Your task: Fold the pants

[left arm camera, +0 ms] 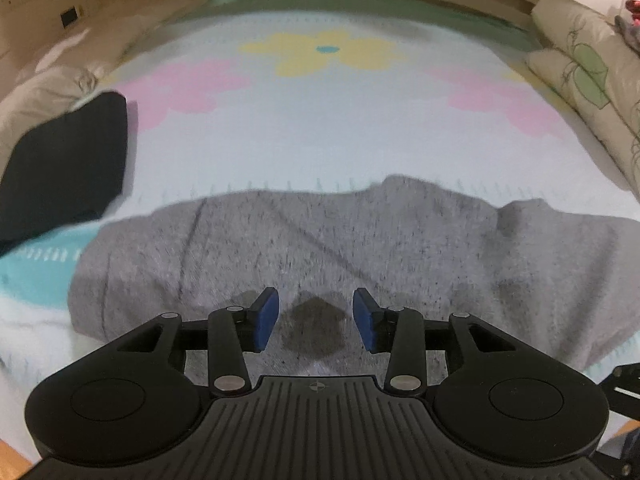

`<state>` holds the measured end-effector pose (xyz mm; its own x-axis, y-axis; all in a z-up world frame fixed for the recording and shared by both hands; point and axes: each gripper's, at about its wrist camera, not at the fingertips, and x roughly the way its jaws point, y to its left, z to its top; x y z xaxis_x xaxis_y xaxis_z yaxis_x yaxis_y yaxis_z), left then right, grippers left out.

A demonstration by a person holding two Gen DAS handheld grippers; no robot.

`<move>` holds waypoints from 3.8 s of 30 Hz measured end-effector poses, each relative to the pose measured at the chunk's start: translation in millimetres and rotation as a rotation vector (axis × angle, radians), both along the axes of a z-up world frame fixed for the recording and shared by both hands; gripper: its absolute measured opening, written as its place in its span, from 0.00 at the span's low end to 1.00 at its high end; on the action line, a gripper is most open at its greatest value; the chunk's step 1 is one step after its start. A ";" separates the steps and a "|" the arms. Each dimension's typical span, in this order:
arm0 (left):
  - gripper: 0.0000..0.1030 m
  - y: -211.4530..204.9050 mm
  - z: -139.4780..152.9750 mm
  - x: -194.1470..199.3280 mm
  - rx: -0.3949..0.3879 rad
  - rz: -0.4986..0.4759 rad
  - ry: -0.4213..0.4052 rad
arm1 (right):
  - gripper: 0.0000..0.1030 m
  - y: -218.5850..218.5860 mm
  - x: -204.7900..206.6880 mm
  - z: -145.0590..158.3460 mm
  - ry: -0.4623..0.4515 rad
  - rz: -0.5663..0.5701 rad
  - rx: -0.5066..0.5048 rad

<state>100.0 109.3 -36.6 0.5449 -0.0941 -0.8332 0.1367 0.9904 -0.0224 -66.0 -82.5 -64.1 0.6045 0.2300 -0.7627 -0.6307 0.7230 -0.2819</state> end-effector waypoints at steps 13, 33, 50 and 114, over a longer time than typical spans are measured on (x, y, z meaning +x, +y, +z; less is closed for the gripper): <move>0.40 -2.0 -44.6 -12.8 0.193 -0.063 0.147 | 0.16 4.0 15.3 -3.1 0.086 -0.002 -0.018; 0.50 141.3 2.4 -4.1 0.074 0.433 -0.002 | 0.35 34.2 47.2 28.3 0.011 -0.045 0.091; 0.58 174.3 -20.7 12.4 -0.079 0.469 -0.003 | 0.49 76.1 27.8 -10.7 -0.101 0.111 -0.100; 0.19 -29.1 -61.4 43.7 0.071 0.027 0.106 | 0.55 -242.9 78.0 3.0 0.220 -1.111 0.364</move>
<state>143.7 80.1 -98.0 0.4545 -0.0188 -0.8905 0.1101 0.9933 0.0352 12.0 -325.4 -61.1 0.4743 -0.1124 -0.8731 0.3826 0.9196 0.0894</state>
